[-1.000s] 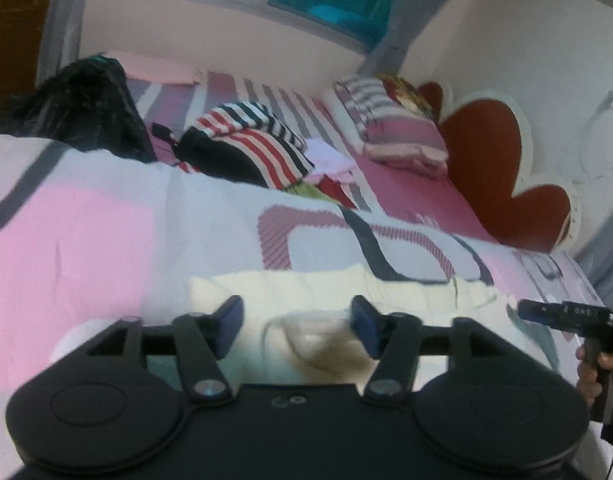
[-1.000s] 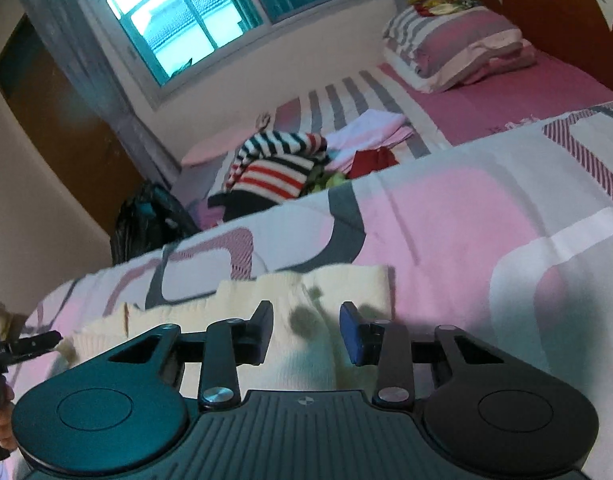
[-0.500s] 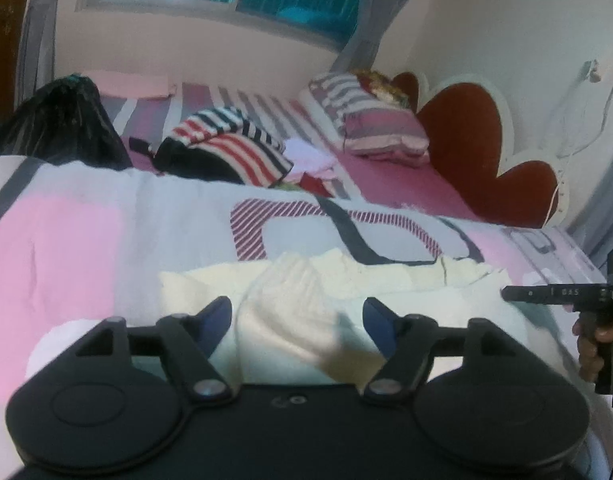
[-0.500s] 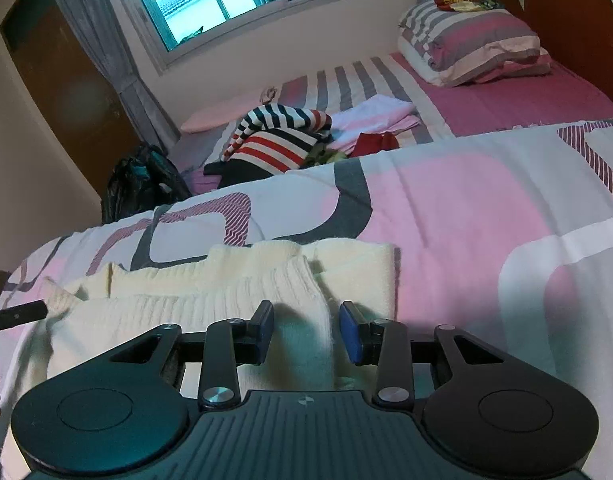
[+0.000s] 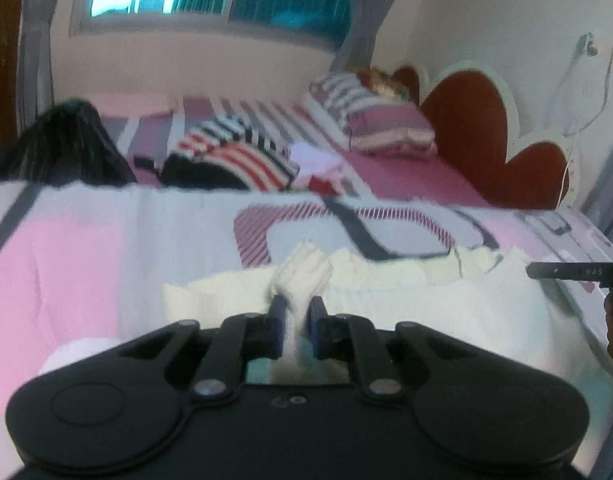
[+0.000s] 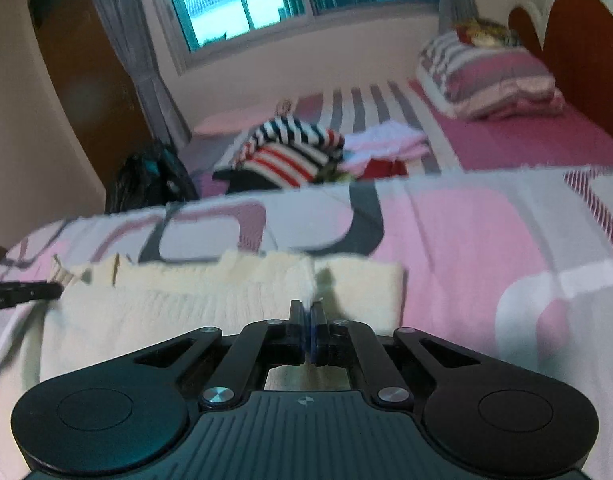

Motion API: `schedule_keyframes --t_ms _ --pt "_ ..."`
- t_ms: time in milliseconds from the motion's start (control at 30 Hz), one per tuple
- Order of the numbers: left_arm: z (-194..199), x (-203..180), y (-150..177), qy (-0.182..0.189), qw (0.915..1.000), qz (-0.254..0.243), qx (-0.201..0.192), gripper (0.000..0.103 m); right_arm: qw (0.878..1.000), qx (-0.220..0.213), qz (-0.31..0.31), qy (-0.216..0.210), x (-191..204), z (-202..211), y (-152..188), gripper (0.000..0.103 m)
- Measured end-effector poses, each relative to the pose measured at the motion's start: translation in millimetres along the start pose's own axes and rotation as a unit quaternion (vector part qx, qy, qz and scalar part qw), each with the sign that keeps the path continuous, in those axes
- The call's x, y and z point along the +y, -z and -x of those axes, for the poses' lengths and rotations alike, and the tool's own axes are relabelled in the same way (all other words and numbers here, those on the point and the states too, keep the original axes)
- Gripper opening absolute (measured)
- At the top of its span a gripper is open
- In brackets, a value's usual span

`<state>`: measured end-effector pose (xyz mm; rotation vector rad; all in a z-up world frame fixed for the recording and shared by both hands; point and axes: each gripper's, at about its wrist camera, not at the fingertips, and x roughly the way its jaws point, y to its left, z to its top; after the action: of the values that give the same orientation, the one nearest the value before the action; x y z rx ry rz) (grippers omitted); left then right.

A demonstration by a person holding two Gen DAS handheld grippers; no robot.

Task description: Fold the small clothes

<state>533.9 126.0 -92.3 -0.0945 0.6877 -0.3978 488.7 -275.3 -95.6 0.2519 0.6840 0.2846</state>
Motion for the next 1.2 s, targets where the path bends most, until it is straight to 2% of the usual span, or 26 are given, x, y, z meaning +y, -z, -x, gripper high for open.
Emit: schedule_keyframes --t_ms 133,167,233,300,367,400,433,500,533,600,633,667,700,767,800,833,867,900,933,1000,1067,1200 --pt "11.2 2.2 -5.6 0.013 0.9984 0.019 -0.052 0.011 0.999 -0.049 -0.002 -0.002 0.1 10.3 -8.1 0.001" --pt "11.5 4.3 -7.2 0.016 0.9979 0.025 -0.057 0.011 0.998 -0.058 -0.004 -0.001 -0.4 10.8 -10.1 0.001" --pt "4.4 6.7 -9.6 0.007 0.9987 0.028 -0.043 0.011 0.998 -0.066 -0.01 0.001 -1.8 7.9 -13.5 0.001" --pt "-9.1 5.9 -8.6 -0.013 0.9996 0.023 -0.015 0.011 0.998 -0.054 -0.016 0.01 -5.2 -1.5 -14.3 0.001" --pt "-25.0 5.5 -3.6 -0.03 0.9992 0.022 0.016 0.012 0.999 -0.024 -0.021 0.023 -8.5 -18.9 -10.0 0.001" --pt "-28.6 8.1 -0.5 -0.034 0.9989 0.028 0.018 0.017 0.999 -0.001 -0.025 0.032 -10.3 -29.9 -6.0 0.001" --pt "-28.2 10.5 2.3 -0.036 0.9987 0.033 0.011 0.019 0.999 0.002 -0.029 0.031 -12.1 -34.4 -2.1 0.001" --pt "-24.4 13.4 3.9 -0.039 0.9978 0.054 0.001 0.03 0.999 -0.001 -0.041 0.034 -12.9 -34.3 -1.6 0.002" --pt "-19.5 14.6 4.5 -0.043 0.997 0.063 -0.006 0.033 0.998 0.006 -0.039 0.039 -11.0 -33.7 -4.1 0.004" --pt "-5.2 6.7 0.1 -0.08 0.9954 0.048 -0.02 0.052 0.998 0.009 -0.012 0.069 -0.7 -26.8 -8.5 0.015" --pt "2.6 -2.3 -2.9 -0.105 0.9936 0.03 -0.028 0.058 0.996 -0.01 0.018 0.09 10.9 -18.2 -9.7 0.033" --pt "8.7 -13.3 -5.8 -0.121 0.9917 0.017 -0.039 0.07 0.995 -0.029 0.046 0.087 21.4 -10.9 -8.3 0.048" --pt "12.7 -25.5 -9.0 -0.123 0.9912 0.006 -0.048 0.075 0.995 -0.037 0.066 0.068 31.8 -8.0 -7.3 0.048" --pt "8.7 -54.8 -13.3 -0.101 0.9934 -0.041 -0.033 0.074 0.995 -0.022 0.091 0.023 52.2 -12.2 -4.3 0.048" --pt "4.0 -71.0 -13.0 -0.099 0.9922 -0.073 -0.02 0.069 0.994 -0.014 0.106 0.014 64.1 -17.0 -2.3 0.047" --pt "-0.1 -83.9 -11.4 -0.089 0.9917 -0.092 -0.009 0.068 0.993 -0.009 0.117 0.006 74.0 -21.8 -0.8 0.04" --pt "-3.8 -95.3 -9.7 -0.075 0.9908 -0.112 -0.001 0.063 0.992 -0.005 0.127 -0.014 86.1 -26.0 1.4 0.036" --pt "-5.2 -101.7 -7.1 -0.09 0.9884 -0.123 -0.006 0.062 0.991 -0.004 0.132 -0.024 93.9 -28.1 3.6 0.036" --pt "-6.5 -102.9 -5.9 -0.115 0.9849 -0.128 -0.014 0.062 0.99 -0.008 0.139 -0.02 102.1 -31.3 5.0 0.036" --pt "-7.8 -87.8 -6.4 -0.123 0.9863 -0.108 -0.018 0.065 0.991 -0.021 0.133 0.0 101.0 -33.5 2.9 0.036" --pt "-9.3 -63.1 -9.0 -0.142 0.9865 -0.079 -0.015 0.066 0.993 -0.036 0.101 0.047 81.8 -34.8 -2.8 0.036" --pt "-18.2 -33.8 -9.5 -0.124 0.9907 -0.055 0.011 0.059 0.994 -0.017 0.044 0.1 34.8 -44.7 -9.2 0.036"
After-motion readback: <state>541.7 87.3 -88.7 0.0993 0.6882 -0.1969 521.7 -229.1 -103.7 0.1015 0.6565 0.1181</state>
